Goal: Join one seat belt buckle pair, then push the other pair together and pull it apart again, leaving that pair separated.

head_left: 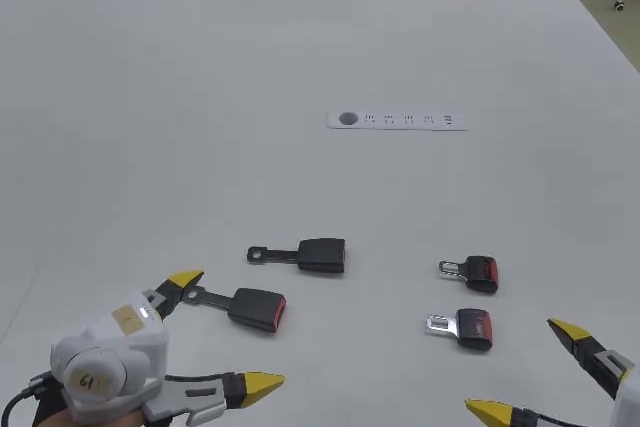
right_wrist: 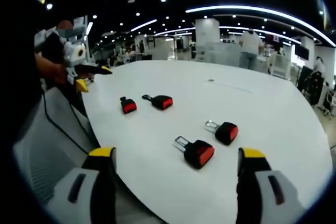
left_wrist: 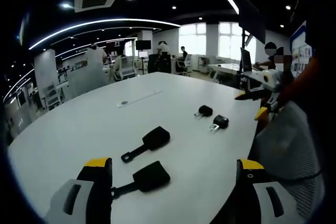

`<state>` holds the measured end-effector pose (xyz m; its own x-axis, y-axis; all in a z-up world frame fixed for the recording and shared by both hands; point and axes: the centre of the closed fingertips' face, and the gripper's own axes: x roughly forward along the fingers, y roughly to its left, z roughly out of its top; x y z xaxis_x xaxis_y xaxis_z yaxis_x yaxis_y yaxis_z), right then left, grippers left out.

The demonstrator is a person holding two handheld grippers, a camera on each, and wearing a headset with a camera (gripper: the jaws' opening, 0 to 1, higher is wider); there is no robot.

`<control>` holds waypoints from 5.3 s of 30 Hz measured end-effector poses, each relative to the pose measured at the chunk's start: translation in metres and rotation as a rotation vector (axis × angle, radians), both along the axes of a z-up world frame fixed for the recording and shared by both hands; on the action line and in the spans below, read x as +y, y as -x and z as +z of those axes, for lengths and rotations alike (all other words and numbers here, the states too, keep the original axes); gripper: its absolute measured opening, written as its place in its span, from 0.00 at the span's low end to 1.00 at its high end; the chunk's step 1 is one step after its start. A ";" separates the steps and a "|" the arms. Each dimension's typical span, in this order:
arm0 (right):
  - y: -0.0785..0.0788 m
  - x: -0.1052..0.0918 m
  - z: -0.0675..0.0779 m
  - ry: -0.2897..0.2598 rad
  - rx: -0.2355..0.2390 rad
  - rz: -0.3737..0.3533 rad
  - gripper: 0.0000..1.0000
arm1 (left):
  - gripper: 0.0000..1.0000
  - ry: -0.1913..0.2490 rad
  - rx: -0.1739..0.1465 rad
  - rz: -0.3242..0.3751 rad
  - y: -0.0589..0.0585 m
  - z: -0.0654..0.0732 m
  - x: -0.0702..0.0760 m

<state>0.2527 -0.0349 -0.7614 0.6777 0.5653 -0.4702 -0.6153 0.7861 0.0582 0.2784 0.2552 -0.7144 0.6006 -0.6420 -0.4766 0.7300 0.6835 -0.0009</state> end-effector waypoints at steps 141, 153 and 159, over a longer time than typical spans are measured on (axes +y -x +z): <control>-0.062 0.000 -0.077 0.229 0.264 0.488 0.65 | 0.64 -0.364 0.217 -0.474 -0.065 -0.131 0.013; -0.058 -0.001 -0.083 0.247 0.305 0.553 0.54 | 0.50 -0.399 0.243 -0.558 -0.073 -0.134 0.015; -0.059 -0.001 -0.086 0.269 0.309 0.590 0.50 | 0.46 -0.421 0.229 -0.569 -0.073 -0.135 0.016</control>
